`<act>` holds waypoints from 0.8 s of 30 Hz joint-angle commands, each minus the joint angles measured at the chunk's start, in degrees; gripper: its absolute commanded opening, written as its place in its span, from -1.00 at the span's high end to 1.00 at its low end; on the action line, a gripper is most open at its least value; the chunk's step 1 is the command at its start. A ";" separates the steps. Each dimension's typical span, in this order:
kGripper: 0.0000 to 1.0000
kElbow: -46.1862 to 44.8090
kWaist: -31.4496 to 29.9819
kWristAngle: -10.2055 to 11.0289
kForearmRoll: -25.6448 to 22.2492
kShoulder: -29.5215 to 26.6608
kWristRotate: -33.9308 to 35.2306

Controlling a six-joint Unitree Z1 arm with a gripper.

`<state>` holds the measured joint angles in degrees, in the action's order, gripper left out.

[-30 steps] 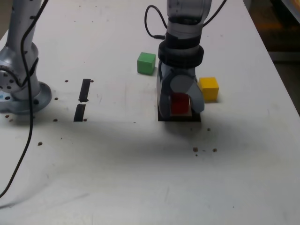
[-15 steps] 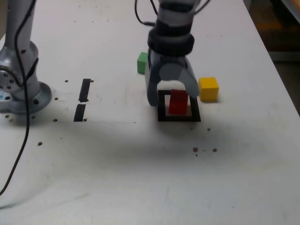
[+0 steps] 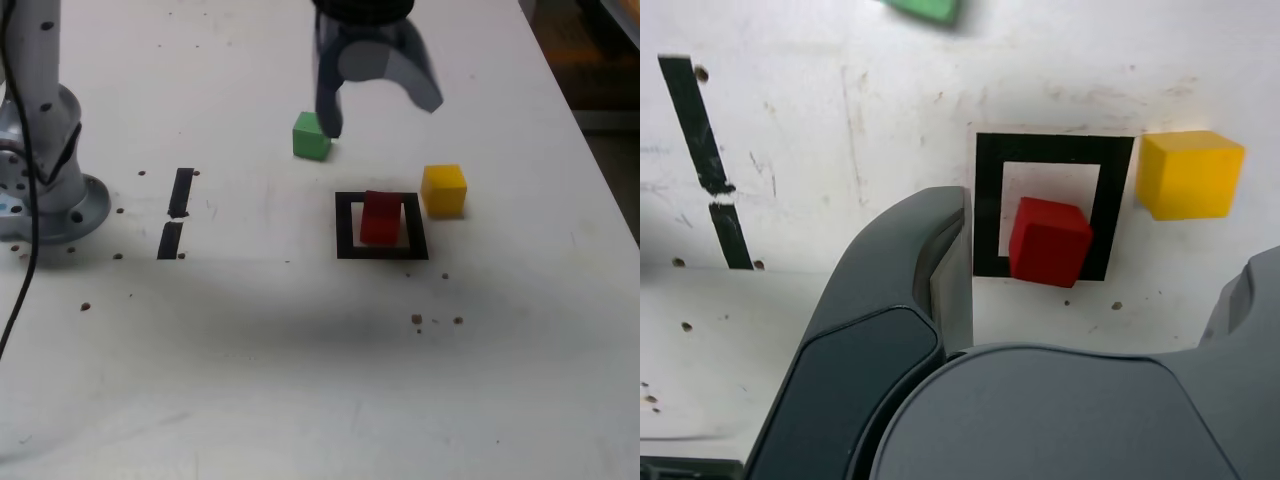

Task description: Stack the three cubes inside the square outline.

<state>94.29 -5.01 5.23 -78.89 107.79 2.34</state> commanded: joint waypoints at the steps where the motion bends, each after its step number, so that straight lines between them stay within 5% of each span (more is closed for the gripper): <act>1: -0.87 2.84 0.73 0.31 -1.65 2.36 -1.95; 14: -0.99 19.85 1.72 2.05 -7.83 14.38 -6.89; 24: -0.94 24.58 1.97 0.91 -10.00 20.01 -6.49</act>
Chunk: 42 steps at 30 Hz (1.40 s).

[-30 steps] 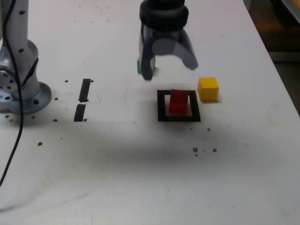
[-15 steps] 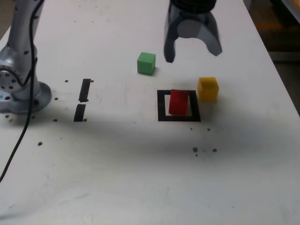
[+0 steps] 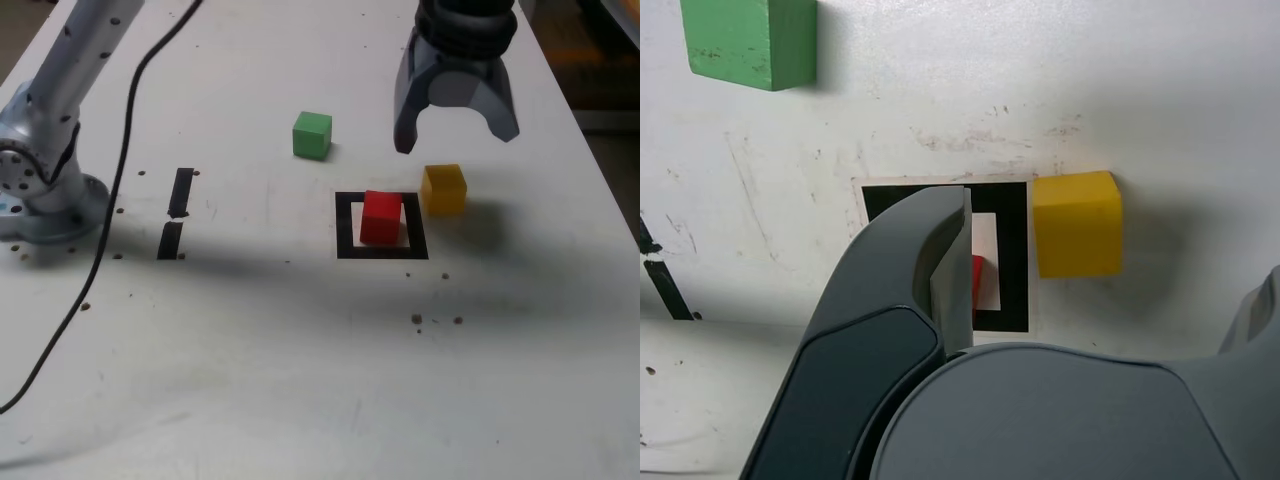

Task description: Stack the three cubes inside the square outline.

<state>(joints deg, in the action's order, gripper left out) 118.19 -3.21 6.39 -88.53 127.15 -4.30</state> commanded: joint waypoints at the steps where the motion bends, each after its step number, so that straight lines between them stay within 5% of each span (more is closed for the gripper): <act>1: -0.94 0.91 0.22 -0.40 -0.38 1.01 0.21; 31: -0.81 4.19 0.31 -7.15 0.79 9.35 1.75; 42: -0.42 4.16 0.75 -8.61 0.33 9.96 2.28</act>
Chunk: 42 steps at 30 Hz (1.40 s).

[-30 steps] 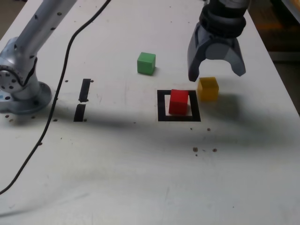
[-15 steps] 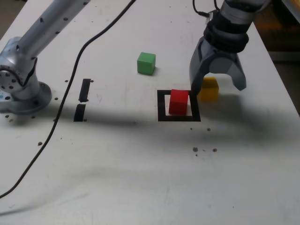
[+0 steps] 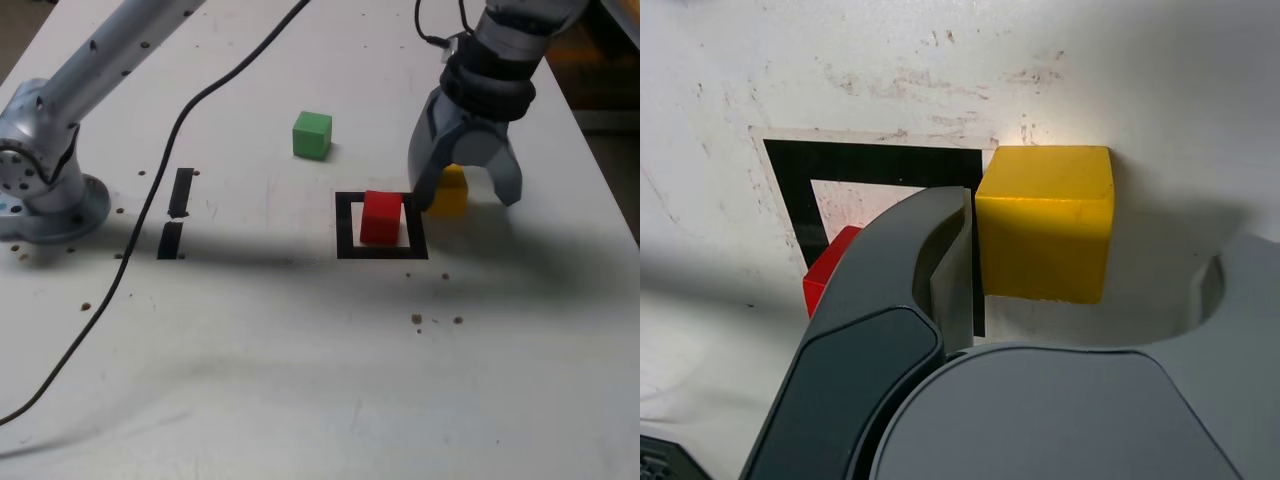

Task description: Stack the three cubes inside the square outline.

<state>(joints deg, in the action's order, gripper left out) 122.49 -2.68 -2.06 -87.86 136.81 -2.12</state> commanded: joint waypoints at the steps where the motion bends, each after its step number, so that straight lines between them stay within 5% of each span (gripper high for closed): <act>1: -0.34 -0.20 0.30 -0.17 -0.41 0.34 0.10; 14: 0.59 2.03 0.57 2.54 -1.28 0.50 -0.01; 30: 0.70 4.67 0.24 3.89 -3.99 0.62 -0.09; 42: 0.70 2.78 -0.74 5.24 -5.93 -8.06 1.81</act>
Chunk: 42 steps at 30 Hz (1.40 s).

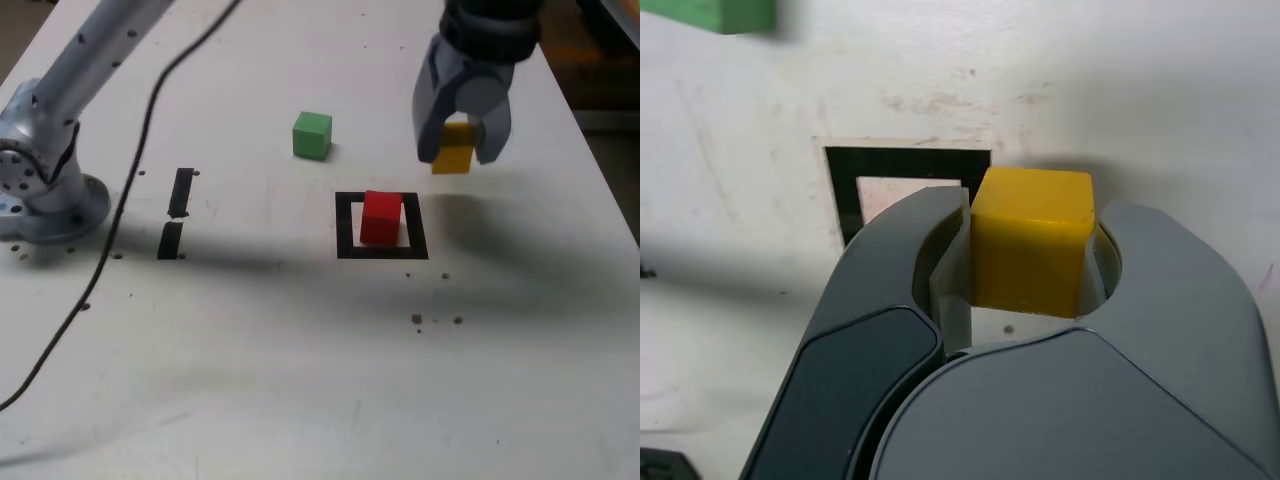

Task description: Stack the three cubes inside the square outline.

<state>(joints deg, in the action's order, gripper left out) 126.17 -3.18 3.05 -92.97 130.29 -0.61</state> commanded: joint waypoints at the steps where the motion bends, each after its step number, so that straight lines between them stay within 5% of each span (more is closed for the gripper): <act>1: 0.70 -1.93 -0.30 0.18 -0.82 -2.62 0.62; 10: 0.70 -13.76 -1.29 0.23 -0.73 -11.43 3.57; 32: 0.69 -18.63 -7.63 -4.35 1.87 -15.27 7.17; 42: 0.69 -24.70 -8.17 -7.08 6.81 -15.13 6.87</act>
<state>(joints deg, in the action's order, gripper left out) 102.25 -11.38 -3.55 -86.97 115.37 6.49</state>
